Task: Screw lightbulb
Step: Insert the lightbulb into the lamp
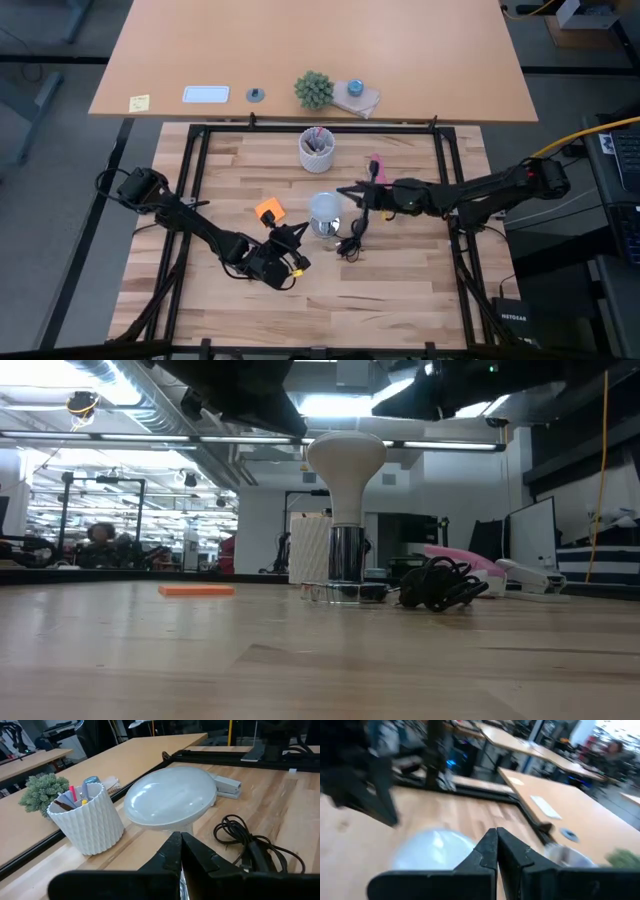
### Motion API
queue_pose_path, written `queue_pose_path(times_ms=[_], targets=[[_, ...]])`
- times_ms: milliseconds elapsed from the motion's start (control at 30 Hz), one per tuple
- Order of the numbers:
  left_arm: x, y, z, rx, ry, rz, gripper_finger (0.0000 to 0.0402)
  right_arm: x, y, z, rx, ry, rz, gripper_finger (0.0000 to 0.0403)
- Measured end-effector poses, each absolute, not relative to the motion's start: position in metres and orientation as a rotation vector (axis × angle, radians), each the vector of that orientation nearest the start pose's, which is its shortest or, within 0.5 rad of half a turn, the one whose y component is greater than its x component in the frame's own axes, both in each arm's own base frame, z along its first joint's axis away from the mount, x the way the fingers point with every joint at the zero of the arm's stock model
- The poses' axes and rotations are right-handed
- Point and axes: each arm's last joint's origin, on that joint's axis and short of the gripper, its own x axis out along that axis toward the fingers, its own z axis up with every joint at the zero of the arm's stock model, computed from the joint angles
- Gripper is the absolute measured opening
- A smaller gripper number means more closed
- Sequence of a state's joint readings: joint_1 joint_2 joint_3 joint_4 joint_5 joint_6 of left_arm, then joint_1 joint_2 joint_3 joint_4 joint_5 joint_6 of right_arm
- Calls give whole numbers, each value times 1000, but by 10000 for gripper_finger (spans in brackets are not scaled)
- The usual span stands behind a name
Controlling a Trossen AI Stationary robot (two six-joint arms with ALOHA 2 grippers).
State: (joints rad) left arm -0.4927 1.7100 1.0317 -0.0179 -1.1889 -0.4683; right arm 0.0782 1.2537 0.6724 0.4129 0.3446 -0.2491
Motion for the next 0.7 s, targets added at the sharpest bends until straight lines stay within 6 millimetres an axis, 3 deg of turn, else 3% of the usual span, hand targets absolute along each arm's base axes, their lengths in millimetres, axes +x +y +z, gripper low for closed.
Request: queue_pose_path(times_ms=[200,367,567,633,700], targets=[[315,-143,210,84,297,738,1,256,-12,265,-278,215,-325,9],[305,-138,239,81,266,721,1,234,-23,294,-286,81,-252,9],[267,-118,295,105,264,660,1,181,-28,333,-345,-73,-297,9],[252,-110,298,67,267,640,1,163,-30,336,-328,-52,-315,9],[241,-103,286,40,278,640,1,151,-32,331,-284,-7,-303,9]])
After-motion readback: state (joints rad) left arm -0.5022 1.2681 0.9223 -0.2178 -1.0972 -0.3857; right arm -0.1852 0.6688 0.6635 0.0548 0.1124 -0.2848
